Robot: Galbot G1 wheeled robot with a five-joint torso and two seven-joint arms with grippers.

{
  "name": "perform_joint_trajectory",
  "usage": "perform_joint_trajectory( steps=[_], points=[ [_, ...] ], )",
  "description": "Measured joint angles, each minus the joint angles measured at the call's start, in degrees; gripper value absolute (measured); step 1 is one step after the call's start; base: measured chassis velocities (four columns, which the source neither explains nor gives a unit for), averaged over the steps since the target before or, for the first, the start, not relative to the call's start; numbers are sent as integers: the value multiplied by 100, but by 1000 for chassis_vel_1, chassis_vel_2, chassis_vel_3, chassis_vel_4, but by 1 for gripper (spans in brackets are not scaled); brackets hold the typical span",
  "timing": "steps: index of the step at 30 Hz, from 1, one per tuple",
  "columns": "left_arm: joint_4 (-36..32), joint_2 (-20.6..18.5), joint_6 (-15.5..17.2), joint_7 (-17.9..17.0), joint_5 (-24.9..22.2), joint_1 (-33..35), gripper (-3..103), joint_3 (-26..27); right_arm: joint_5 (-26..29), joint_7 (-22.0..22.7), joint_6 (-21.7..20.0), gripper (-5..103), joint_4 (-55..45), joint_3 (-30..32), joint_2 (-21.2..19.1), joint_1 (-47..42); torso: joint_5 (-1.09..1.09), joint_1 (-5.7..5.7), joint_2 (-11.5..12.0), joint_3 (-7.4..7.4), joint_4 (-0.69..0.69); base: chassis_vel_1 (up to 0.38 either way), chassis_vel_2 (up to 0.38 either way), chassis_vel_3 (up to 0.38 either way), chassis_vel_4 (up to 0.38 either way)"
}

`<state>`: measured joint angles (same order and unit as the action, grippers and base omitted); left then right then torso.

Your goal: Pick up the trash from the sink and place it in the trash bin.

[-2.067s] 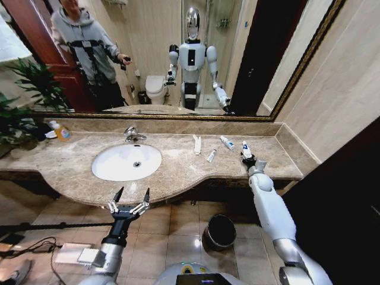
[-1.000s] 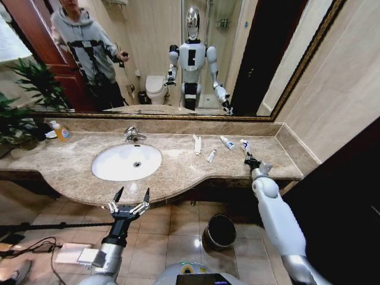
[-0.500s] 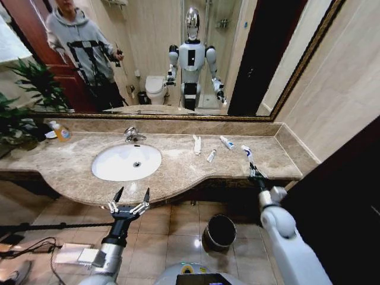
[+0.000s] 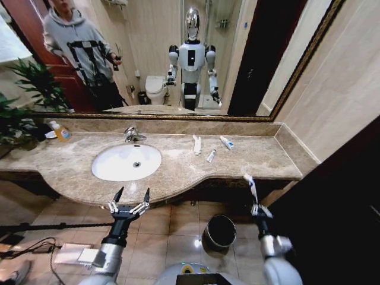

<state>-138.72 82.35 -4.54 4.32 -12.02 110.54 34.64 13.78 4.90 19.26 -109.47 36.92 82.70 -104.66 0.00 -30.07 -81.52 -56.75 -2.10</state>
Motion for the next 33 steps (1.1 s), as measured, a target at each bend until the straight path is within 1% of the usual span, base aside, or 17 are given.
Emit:
perform_joint_trajectory(
  steps=[2, 3, 6, 7, 9, 11, 12, 15, 17, 19, 21, 25, 26, 29, 30, 32, 33],
  points=[
    [0, 0, 0, 0, 0, 0, 100, 0, 13, -160, -85, 0, 245, 8, -11, -43, -2, 0, 0, 0, 0, 0, 0, 0, 0],
    [0, 0, 0, 0, 0, 0, 100, 0, 13, -160, -85, 0, 245, 8, -11, -43, -2, 0, 0, 0, 0, 0, 0, 0, 0],
    [0, 0, 0, 0, 0, 0, 100, 0, 136, -528, -505, 0, 826, -10, -80, 128, 0, -1, 1, -1, 0, 0, 0, 0, 0],
    [0, 0, 0, 0, 0, 0, 100, 0, 136, -528, -505, 0, 826, -10, -80, 128, 0, -1, 1, -1, 0, 0, 0, 0, 0],
    [0, 0, 0, 0, 0, 0, 100, 0, 179, -638, -657, 0, 1158, -76, -124, 278, -1, -1, 1, -1, -1, 0, 0, 0, 0],
    [0, 0, 0, -1, 0, 0, 100, 0, 42, -760, -901, 0, 1842, -192, -122, 659, -1, -1, 1, -1, 0, 0, 0, 0, 0],
    [0, 0, 0, -1, 0, 0, 100, 0, 42, -760, -901, 0, 1842, -192, -122, 659, -1, -1, 1, -1, 0, 0, 0, 0, 0],
    [0, 0, 0, -2, 0, 0, 100, 1, -197, -900, -1215, 0, 2584, -290, -126, 1120, 1, -1, 1, -1, -1, 0, 0, 0, 0],
    [0, 0, 0, 1, 0, 0, 100, 0, -249, -932, -1267, 0, 2714, -309, -126, 1202, -1, -1, 1, -1, 0, 0, 0, 0, 0],
    [0, 0, 0, -1, 0, 0, 100, 0, -449, -1051, -1455, 0, 3200, -358, -121, 1523, 0, -1, 1, -1, -1, 0, 0, 0, 0],
    [1, 0, 0, 0, 0, 0, 100, 0, -560, -1074, -1489, 0, 3425, -363, -100, 1666, -2, -1, 1, -1, -1, 0, 0, 0, 0],
    [0, 0, 0, -1, 0, 0, 100, 0, -986, -1039, -1485, 0, 4353, -367, 31, 2200, -1, -2, 1, -1, -1, 0, 0, 0, 0],
    [0, 0, 0, -1, 0, 0, 100, 0, -986, -1039, -1485, 0, 4353, -367, 31, 2200, -1, -2, 1, -1, -1, 0, 0, 0, 0],
    [0, 0, 0, -1, 0, 0, 100, 1, -1051, -1049, -1480, 0, 5011, -382, 70, 2564, 0, -1, 1, -1, -2, 0, 0, 0, 0],
    [0, 0, 0, -1, 0, 0, 100, 1, -1051, -1049, -1480, 0, 5011, -382, 70, 2564, 0, -1, 1, -1, -2, 0, 0, 0, 0],
    [0, -1, 0, 0, 0, 0, 100, 0, -1073, -1064, -1429, 0, 5531, -377, 95, 2856, 0, -1, 1, -1, 0, 0, 0, 0, 0],
    [0, -1, 0, 0, 0, 0, 100, 0, -1073, -1064, -1429, 0, 5531, -377, 95, 2856, 0, -1, 1, -1, 0, 0, 0, 0, 0]
  ],
)
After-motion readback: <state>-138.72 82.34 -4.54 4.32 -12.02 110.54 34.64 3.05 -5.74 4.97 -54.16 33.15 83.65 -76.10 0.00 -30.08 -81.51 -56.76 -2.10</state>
